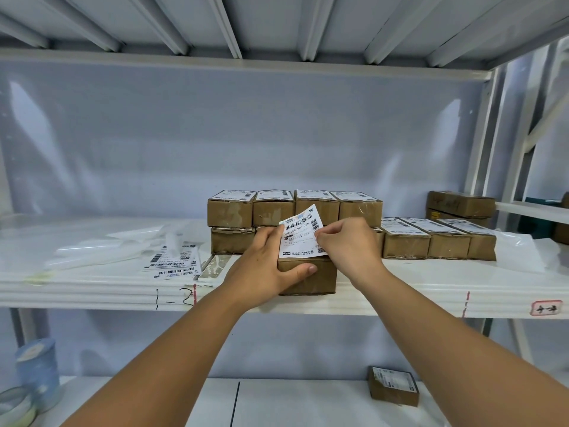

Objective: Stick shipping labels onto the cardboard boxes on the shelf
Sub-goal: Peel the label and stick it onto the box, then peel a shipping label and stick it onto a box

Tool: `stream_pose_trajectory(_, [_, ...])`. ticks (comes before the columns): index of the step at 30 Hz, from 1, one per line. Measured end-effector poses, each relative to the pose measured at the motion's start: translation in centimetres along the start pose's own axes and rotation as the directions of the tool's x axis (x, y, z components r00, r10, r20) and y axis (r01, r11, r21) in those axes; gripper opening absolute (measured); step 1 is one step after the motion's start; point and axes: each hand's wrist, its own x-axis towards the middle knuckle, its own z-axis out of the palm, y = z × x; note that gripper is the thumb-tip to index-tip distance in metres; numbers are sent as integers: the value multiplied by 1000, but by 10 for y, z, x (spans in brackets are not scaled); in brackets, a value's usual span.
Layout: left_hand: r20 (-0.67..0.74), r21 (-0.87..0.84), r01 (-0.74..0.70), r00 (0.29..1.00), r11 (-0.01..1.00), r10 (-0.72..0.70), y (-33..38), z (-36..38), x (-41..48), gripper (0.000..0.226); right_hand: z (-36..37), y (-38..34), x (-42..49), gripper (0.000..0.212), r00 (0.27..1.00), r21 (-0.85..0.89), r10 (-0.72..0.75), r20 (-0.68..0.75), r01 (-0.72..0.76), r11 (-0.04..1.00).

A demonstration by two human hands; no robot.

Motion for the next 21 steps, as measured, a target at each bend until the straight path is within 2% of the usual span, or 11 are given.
stream_pose_trajectory(21, [-13, 5, -9, 1000, 1000, 9, -1, 0, -1, 88, 0, 1, 0, 20, 998, -72, -58, 18, 59, 996])
